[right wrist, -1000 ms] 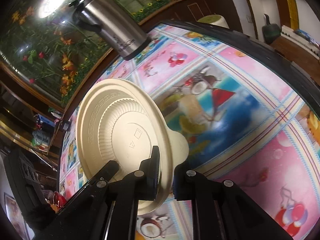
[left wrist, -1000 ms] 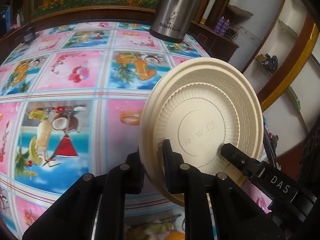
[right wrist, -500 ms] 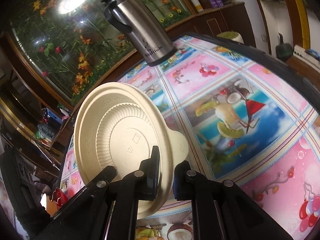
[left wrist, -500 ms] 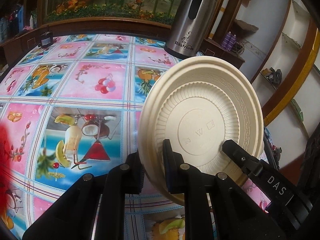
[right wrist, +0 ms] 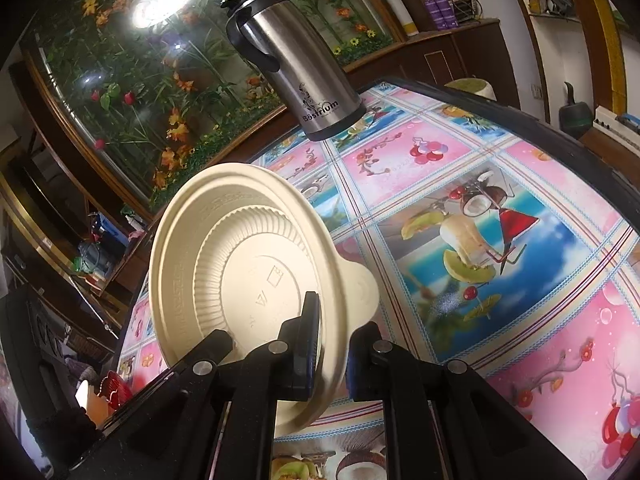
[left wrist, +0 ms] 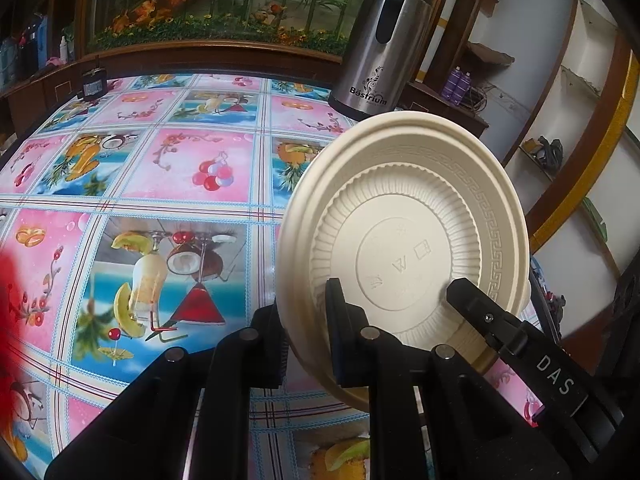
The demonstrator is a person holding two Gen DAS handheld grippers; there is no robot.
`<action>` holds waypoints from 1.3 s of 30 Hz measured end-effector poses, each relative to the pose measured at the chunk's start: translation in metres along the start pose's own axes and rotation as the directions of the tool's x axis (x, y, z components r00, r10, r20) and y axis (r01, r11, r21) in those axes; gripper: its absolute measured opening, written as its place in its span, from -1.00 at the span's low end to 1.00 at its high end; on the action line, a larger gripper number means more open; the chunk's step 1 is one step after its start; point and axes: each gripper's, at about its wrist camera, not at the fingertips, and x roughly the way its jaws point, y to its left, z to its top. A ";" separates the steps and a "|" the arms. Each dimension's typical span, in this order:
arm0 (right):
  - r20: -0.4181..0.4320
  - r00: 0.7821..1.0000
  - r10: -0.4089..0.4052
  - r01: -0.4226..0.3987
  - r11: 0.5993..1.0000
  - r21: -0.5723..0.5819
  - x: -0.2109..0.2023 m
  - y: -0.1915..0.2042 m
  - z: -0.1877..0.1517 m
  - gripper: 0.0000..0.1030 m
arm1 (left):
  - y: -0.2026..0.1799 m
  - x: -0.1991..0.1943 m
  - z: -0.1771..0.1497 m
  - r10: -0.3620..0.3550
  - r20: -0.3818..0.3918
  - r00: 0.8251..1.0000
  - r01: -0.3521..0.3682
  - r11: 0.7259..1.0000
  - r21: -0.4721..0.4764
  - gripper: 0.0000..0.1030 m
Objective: Organize plates and bowls
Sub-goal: 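Lift the beige bowl and carry it toward the plate stack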
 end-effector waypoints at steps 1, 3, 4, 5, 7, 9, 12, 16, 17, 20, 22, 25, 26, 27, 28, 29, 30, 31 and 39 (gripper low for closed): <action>0.000 1.000 0.001 -0.001 1.000 0.001 0.000 0.000 0.000 -0.79 | 0.000 0.000 0.000 -0.001 0.000 1.000 0.001 1.000 0.000 -0.73; 0.001 1.000 0.001 -0.001 1.000 0.000 0.000 0.001 0.000 -0.79 | 0.000 0.000 0.000 0.000 0.000 1.000 0.000 1.000 0.000 -0.73; 0.001 1.000 0.001 -0.001 1.000 -0.001 -0.001 0.001 -0.001 -0.79 | 0.000 0.000 0.000 0.001 0.000 1.000 -0.001 1.000 -0.001 -0.73; 0.000 1.000 0.001 -0.001 1.000 -0.002 -0.001 0.001 -0.002 -0.79 | 0.000 0.000 0.000 0.001 0.000 1.000 -0.001 1.000 -0.002 -0.73; 0.002 1.000 0.004 -0.004 1.000 -0.004 -0.001 0.002 -0.002 -0.79 | 0.001 -0.001 0.001 0.003 0.004 1.000 -0.003 1.000 -0.003 -0.73; 0.007 1.000 0.006 -0.006 1.000 -0.009 -0.002 0.003 -0.001 -0.79 | 0.000 -0.004 0.001 0.010 0.017 1.000 -0.010 1.000 0.003 -0.73; 0.016 1.000 0.006 -0.006 1.000 -0.017 -0.004 0.006 -0.001 -0.79 | -0.001 -0.009 0.003 0.019 0.027 0.999 -0.019 1.000 0.003 -0.73; 0.017 1.000 0.018 -0.017 0.999 -0.029 -0.010 0.011 -0.001 -0.79 | 0.001 -0.020 0.004 0.033 0.039 0.999 -0.034 0.999 0.003 -0.73; 0.014 1.000 0.023 -0.023 0.999 -0.030 -0.012 0.014 -0.001 -0.79 | 0.003 -0.025 0.003 0.040 0.045 0.998 -0.040 0.999 0.003 -0.73; 0.002 0.999 0.036 -0.036 0.998 -0.042 -0.018 0.023 -0.005 -0.78 | 0.010 -0.035 0.000 0.055 0.044 0.998 -0.054 0.998 -0.007 -0.73; -0.008 0.999 0.049 -0.049 0.998 -0.048 -0.022 0.029 -0.010 -0.78 | 0.015 -0.044 -0.004 0.068 0.046 0.997 -0.067 0.998 -0.010 -0.72; -0.022 0.997 0.068 -0.069 0.996 -0.059 -0.028 0.041 -0.017 -0.78 | 0.025 -0.060 -0.009 0.087 0.052 0.995 -0.087 0.996 -0.019 -0.72; -0.026 0.997 0.075 -0.077 0.995 -0.063 -0.030 0.045 -0.020 -0.78 | 0.028 -0.065 -0.010 0.092 0.054 0.994 -0.091 0.996 -0.023 -0.72; -0.030 0.996 0.083 -0.084 0.994 -0.070 -0.033 0.050 -0.023 -0.79 | 0.033 -0.070 -0.011 0.098 0.059 0.993 -0.097 0.995 -0.029 -0.71; -0.033 0.995 0.091 -0.093 0.992 -0.081 -0.036 0.056 -0.025 -0.79 | 0.037 -0.076 -0.013 0.106 0.064 0.992 -0.104 0.994 -0.033 -0.71; -0.036 0.995 0.098 -0.101 0.991 -0.088 -0.038 0.061 -0.028 -0.79 | 0.040 -0.080 -0.014 0.111 0.067 0.992 -0.108 0.993 -0.037 -0.71; -0.041 0.993 0.110 -0.113 0.989 -0.095 -0.041 0.067 -0.031 -0.79 | 0.045 -0.086 -0.015 0.117 0.071 0.991 -0.114 0.993 -0.044 -0.71; -0.045 0.992 0.118 -0.122 0.987 -0.100 -0.042 0.072 -0.033 -0.79 | 0.049 -0.092 -0.016 0.123 0.074 0.990 -0.120 0.991 -0.051 -0.71; -0.089 0.978 0.187 -0.200 0.965 -0.172 -0.056 0.121 -0.050 -0.79 | 0.085 -0.132 -0.022 0.168 0.106 0.980 -0.156 0.981 -0.111 -0.70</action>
